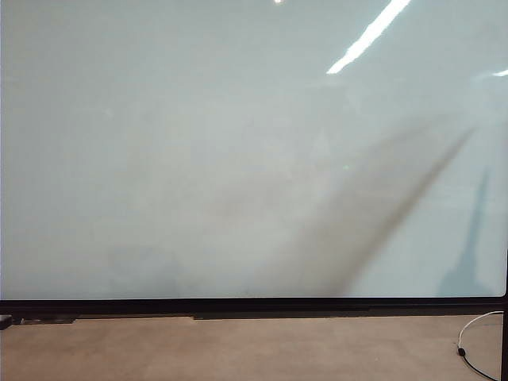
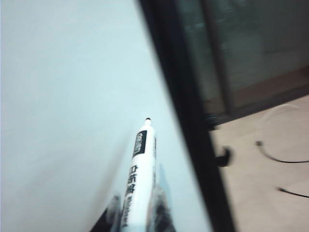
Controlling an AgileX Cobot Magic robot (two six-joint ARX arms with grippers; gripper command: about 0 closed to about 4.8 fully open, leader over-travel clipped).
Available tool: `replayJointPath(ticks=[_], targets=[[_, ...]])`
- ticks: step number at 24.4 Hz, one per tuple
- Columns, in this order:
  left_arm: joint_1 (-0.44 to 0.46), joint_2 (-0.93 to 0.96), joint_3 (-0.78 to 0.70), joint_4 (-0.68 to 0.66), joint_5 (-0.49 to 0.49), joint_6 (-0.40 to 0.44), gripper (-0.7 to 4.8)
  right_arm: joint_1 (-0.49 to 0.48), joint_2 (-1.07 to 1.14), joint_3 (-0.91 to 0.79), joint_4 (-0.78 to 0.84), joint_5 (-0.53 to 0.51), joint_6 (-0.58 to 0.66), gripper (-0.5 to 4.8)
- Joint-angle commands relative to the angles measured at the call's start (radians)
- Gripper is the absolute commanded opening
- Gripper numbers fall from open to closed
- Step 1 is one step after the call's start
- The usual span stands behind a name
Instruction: Pick up the pen on the shelf to the right of the whiteboard and draw a check mark.
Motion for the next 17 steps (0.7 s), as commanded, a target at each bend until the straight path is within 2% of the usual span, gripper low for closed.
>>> replayJointPath(ticks=[1, 6, 12, 17], targets=[[0.0, 0.0, 0.003, 0.013, 0.0, 0.004, -0.04, 0.1, -0.061, 0.005, -0.046, -0.001, 0.001, -0.05], [0.0, 0.0, 0.003, 0.013, 0.0, 0.004, -0.04, 0.259, -0.076, 0.005, -0.067, 0.001, 0.024, -0.05], [0.0, 0.0, 0.003, 0.013, 0.0, 0.004, -0.04, 0.386, -0.037, 0.006, -0.072, -0.01, 0.105, -0.05], [0.0, 0.0, 0.003, 0.013, 0.0, 0.004, -0.05, 0.413, 0.051, 0.031, -0.053, -0.094, 0.113, -0.05]])
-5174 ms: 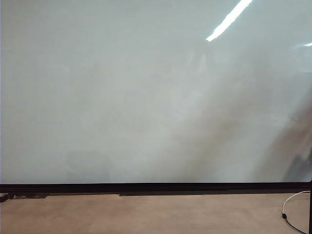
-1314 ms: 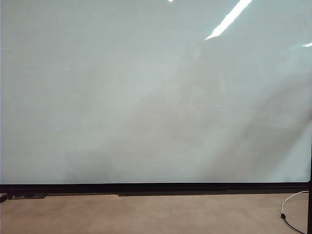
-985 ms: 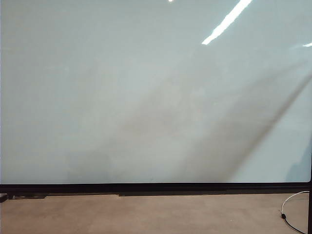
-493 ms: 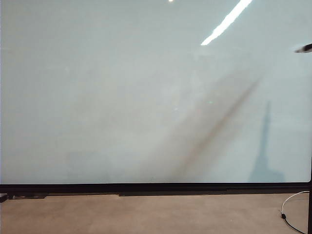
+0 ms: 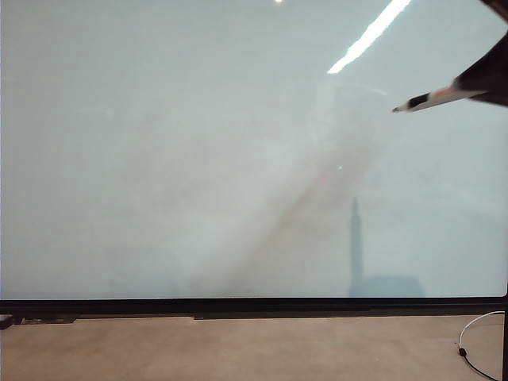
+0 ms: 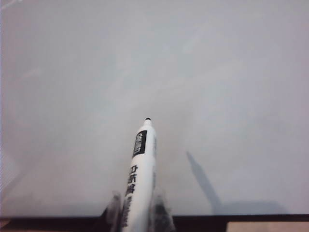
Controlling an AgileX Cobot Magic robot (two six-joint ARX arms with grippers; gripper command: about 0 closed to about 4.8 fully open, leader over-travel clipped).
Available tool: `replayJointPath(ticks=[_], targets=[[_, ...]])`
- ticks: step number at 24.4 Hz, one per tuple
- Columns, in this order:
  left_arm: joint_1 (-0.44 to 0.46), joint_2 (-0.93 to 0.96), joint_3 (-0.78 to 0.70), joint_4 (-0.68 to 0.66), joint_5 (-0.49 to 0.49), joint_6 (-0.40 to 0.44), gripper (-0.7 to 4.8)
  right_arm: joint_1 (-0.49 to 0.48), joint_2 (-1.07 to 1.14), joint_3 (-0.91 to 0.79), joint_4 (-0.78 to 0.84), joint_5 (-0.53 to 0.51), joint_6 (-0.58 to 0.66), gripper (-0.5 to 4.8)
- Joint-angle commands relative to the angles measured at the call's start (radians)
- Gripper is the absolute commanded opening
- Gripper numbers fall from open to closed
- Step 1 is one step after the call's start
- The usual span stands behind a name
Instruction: Pick up the pen on the shelf to the right of the whiteboard and draw a check mark.
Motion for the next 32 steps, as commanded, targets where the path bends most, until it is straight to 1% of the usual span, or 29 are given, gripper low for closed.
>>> replayJointPath(ticks=[1, 3, 8, 11, 18, 26, 32], targets=[[0.0, 0.0, 0.003, 0.013, 0.0, 0.004, -0.04, 0.008, 0.098, 0.034, 0.08, -0.101, 0.007, -0.05], [0.0, 0.0, 0.003, 0.013, 0.0, 0.004, -0.05, 0.008, 0.194, 0.058, 0.156, -0.168, 0.007, -0.05], [0.0, 0.0, 0.003, 0.013, 0.0, 0.004, -0.04, 0.015, 0.397, 0.135, 0.264, -0.285, 0.007, -0.05], [0.0, 0.0, 0.003, 0.013, 0.0, 0.004, -0.05, 0.055, 0.518, 0.188, 0.314, -0.287, 0.007, -0.05], [0.0, 0.0, 0.003, 0.013, 0.0, 0.004, -0.04, 0.096, 0.7, 0.282, 0.417, -0.301, 0.007, -0.05], [0.0, 0.0, 0.003, 0.013, 0.0, 0.004, -0.04, 0.126, 0.762, 0.357, 0.415, -0.298, -0.006, -0.05], [0.0, 0.0, 0.003, 0.013, 0.0, 0.004, -0.05, 0.127, 0.773, 0.364, 0.415, -0.275, -0.028, -0.05]])
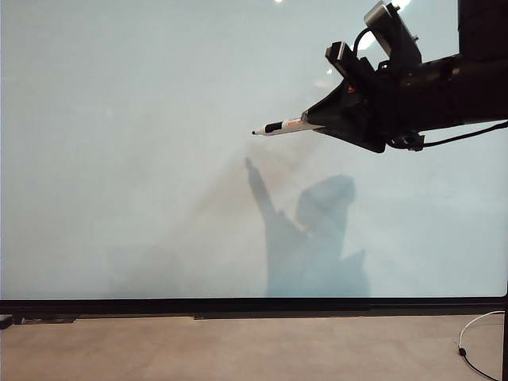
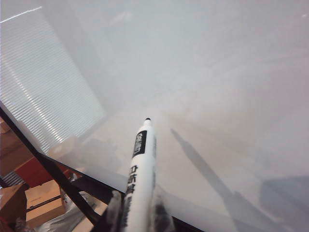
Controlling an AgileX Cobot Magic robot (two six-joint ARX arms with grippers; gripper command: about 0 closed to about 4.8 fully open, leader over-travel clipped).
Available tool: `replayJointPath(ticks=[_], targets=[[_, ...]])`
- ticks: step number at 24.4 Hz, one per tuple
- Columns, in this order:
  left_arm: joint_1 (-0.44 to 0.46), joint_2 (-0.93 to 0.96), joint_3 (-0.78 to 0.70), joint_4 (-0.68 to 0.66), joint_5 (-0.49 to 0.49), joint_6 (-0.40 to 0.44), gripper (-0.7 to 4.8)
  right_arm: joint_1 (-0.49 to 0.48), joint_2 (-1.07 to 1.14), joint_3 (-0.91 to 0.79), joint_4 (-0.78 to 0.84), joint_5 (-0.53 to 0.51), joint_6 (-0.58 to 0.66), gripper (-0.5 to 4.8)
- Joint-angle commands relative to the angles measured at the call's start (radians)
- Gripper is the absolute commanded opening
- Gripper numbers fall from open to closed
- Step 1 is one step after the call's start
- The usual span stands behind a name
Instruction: Pick up the pen on the shelf to the right of the whiteboard and draw a check mark.
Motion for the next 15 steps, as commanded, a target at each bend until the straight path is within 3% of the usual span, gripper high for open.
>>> replayJointPath(ticks=[1, 15], targets=[[0.0, 0.0, 0.003, 0.013, 0.0, 0.005, -0.04, 0.002, 0.009, 0.003, 0.017, 0.017, -0.018, -0.05], [0.0, 0.0, 0.003, 0.013, 0.0, 0.005, -0.04, -0.003, 0.016, 0.003, 0.015, 0.087, -0.079, -0.05]])
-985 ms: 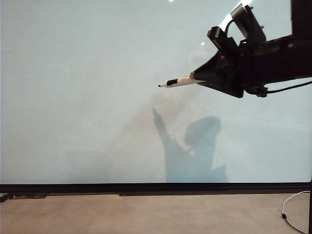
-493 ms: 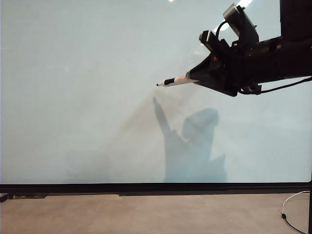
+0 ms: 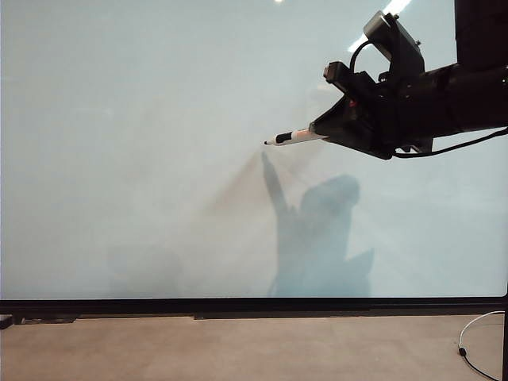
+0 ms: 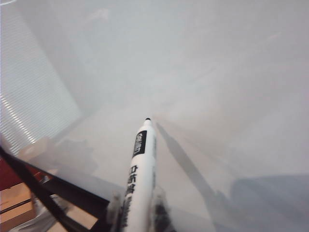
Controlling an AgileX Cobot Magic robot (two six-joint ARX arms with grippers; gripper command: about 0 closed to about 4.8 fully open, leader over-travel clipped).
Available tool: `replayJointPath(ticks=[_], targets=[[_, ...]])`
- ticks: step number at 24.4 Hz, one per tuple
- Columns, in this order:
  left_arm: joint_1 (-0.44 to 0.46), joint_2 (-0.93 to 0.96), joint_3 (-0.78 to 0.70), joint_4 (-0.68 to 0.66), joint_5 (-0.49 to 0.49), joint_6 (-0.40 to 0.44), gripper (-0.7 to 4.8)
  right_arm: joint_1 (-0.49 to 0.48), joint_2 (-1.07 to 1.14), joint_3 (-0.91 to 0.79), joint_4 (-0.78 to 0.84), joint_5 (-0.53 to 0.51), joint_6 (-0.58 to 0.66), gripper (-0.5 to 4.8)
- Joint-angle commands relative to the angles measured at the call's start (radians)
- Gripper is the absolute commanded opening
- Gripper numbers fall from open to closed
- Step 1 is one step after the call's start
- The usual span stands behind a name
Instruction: Pick up the pen on the shelf to the right of the whiteboard and draw a check mark.
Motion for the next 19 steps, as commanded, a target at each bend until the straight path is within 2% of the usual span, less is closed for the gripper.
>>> replayJointPath(ticks=[1, 19], targets=[[0.0, 0.0, 0.003, 0.013, 0.0, 0.004, -0.04, -0.002, -0.005, 0.003, 0.016, 0.013, -0.014, -0.05], [0.0, 0.0, 0.003, 0.013, 0.0, 0.004, -0.04, -0.035, -0.005, 0.003, -0.007, 0.004, -0.022, -0.05]])
